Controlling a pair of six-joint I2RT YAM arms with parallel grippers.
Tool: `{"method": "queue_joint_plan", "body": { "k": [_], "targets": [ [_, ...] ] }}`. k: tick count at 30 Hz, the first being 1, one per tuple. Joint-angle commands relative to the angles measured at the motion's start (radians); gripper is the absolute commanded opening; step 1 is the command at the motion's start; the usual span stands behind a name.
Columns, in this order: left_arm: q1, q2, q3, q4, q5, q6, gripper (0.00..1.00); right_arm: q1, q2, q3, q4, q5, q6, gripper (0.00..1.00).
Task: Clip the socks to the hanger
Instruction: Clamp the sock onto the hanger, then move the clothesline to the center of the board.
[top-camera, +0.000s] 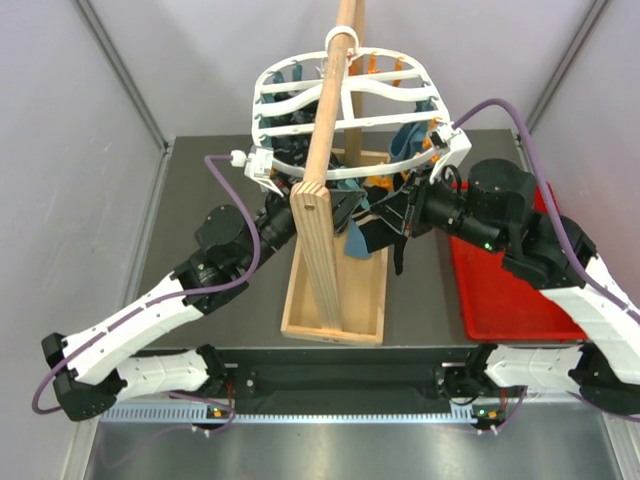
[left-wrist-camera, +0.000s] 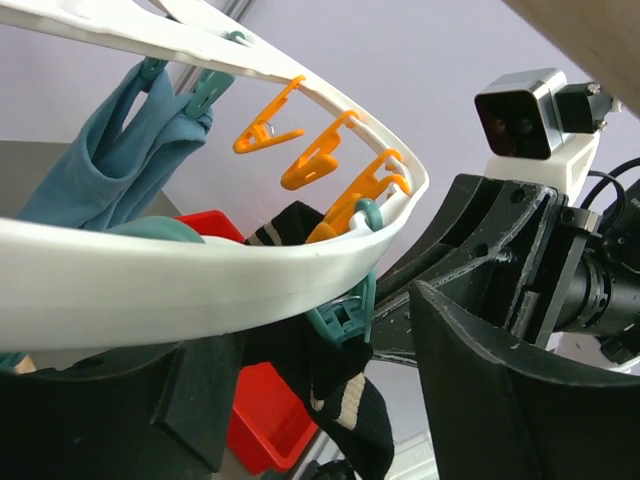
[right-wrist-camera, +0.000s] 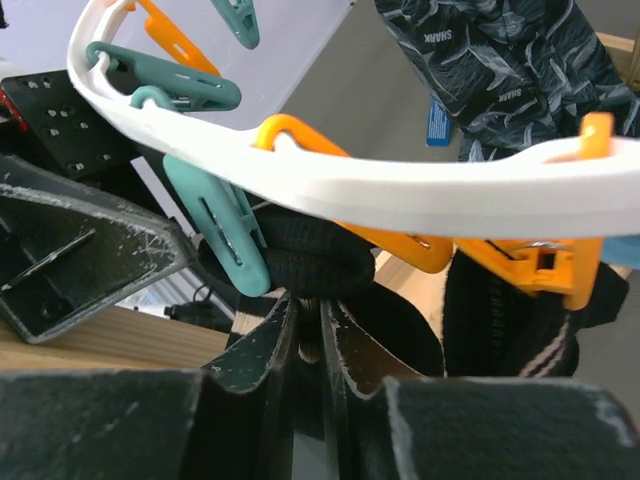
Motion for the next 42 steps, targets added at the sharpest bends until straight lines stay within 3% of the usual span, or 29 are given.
{"method": "queue_joint_plan", "body": {
  "k": [1,2,4,6,19,29,42],
  "targets": [
    [-0.033,-0.042,-0.058,-0.152,0.127,0.049,0.72,0.014,-0.021,-0.019,0.08,-0.007,-0.019,0.14],
    [-0.033,-0.045,-0.06,-0.156,0.126,0.05,0.72,0.012,-0.024,-0.033,0.086,-0.007,-0.021,0.17],
    [-0.033,-0.056,-0.066,-0.159,0.127,0.05,0.89,0.012,-0.024,-0.04,0.101,-0.009,-0.024,0.2],
    [-0.033,-0.065,-0.072,-0.161,0.127,0.052,0.97,0.012,-0.023,-0.054,0.109,-0.009,-0.024,0.25],
    [-0.033,-0.14,-0.115,-0.243,0.023,0.059,0.99,0.012,-0.058,-0.14,0.121,0.02,-0.034,0.4],
    [-0.033,-0.206,-0.104,-0.314,-0.144,0.01,0.99,0.012,-0.073,-0.165,0.124,0.066,-0.051,0.43],
    [-0.033,-0.202,-0.018,-0.363,-0.167,0.096,0.99,0.01,-0.06,-0.156,0.121,0.077,-0.065,0.46]
  ]
}}
